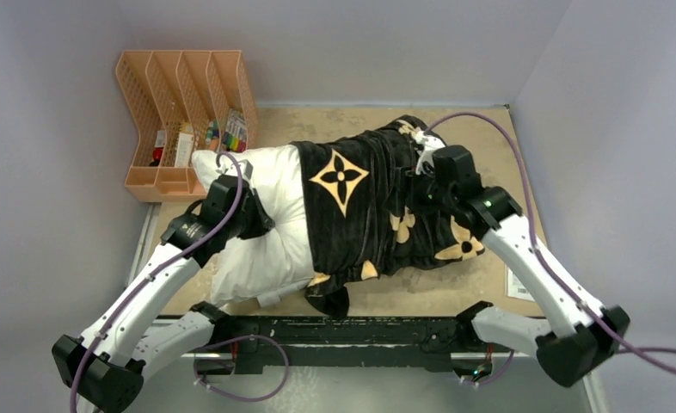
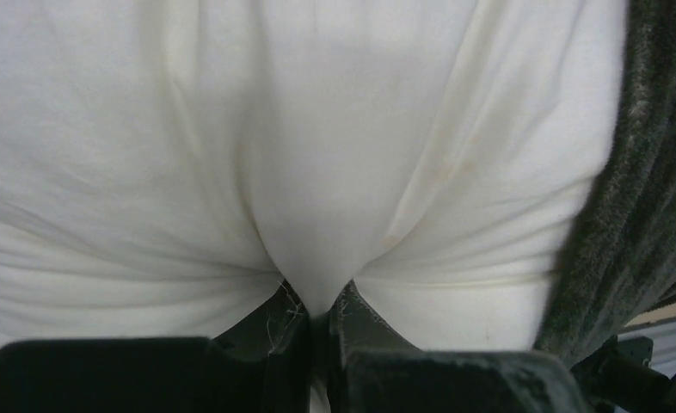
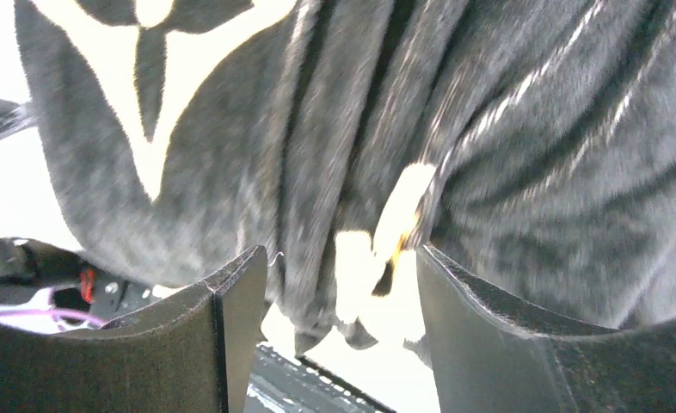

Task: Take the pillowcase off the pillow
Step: Remove the pillow from the pillowcase.

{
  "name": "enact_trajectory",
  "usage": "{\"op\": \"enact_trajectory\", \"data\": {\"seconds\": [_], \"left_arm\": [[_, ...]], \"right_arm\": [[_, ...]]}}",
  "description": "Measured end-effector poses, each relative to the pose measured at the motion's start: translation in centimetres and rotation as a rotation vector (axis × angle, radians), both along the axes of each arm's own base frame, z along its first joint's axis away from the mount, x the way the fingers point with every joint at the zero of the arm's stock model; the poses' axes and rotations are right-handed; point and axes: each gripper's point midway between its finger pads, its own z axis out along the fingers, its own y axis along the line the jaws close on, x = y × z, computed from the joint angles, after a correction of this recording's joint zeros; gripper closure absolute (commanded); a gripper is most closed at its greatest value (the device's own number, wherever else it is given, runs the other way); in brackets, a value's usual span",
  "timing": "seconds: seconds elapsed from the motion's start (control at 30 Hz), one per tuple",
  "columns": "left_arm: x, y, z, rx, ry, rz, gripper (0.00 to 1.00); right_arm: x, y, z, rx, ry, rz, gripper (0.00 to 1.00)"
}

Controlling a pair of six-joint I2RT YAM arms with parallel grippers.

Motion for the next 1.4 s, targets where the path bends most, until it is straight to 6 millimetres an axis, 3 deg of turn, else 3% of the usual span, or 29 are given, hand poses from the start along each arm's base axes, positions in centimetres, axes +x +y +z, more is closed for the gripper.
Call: {"op": "enact_trajectory", "data": {"seconds": [0.1,0.17,0.23,0.33,0.43,0.47,0.53,0.67,0.8,0.93,1.03,1.13,1.27,1.4], "left_arm": [[0.8,0.4,0.2,0.033,-0.009,0.028,1.0],[1.1,0.6,0.5,0.049,-0.02,0.039,1.0],[1.4,0.7,0.4,0.061,-0.023,0.046,1.0],[1.5,0.9,0.5,0.073,-0.03,0.047,1.0],[1.6,0.9,0.5,0.082,-0.031,0.039,1.0],[1.6,0.9,0.5,0.086,-0.032,0.037,1.0],[1.7,1.0,0.5,0.09,-0.033,0.037,1.0],[1.7,1.2,0.8,0.102,-0.045,0.043,1.0],[1.9,1.7,1.7,0.119,-0.073,0.062,1.0],[2.4,2.4,2.5,0.153,-0.093,0.096,1.0],[2.9,2.8,2.9,0.174,-0.104,0.12,1.0],[3.3,3.0,3.2,0.19,-0.104,0.133,1.0],[3.4,3.1,3.2,0.201,-0.102,0.13,1.0],[3.1,3.3,3.1,0.219,-0.096,0.112,1.0]], "right_arm": [[-2.4,-0.2,2.4,0.08,-0.06,0.036,0.34],[-4.0,-0.2,2.5,0.123,-0.062,0.06,0.35],[-5.8,-0.1,1.0,0.144,-0.019,0.082,0.35],[-8.2,0.5,-3.1,0.141,0.11,0.109,0.34],[-9.2,1.5,-6.5,0.11,0.225,0.118,0.35],[-9.1,1.8,-7.4,0.095,0.251,0.11,0.4],[-8.3,2.1,-8.5,0.063,0.262,0.077,0.69],[-5.7,0.3,-9.8,-0.042,0.202,-0.09,1.0],[-3.6,-3.2,-8.5,-0.122,0.045,-0.264,1.0],[-2.9,-7.2,-5.6,-0.157,-0.125,-0.42,1.0],[-2.8,-8.8,-3.8,-0.146,-0.204,-0.487,1.0],[-3.1,-9.5,-3.6,-0.154,-0.211,-0.51,1.0],[-3.6,-9.6,-4.0,-0.174,-0.188,-0.492,0.74],[-3.8,-9.7,-1.9,-0.164,-0.219,-0.451,0.46]]}}
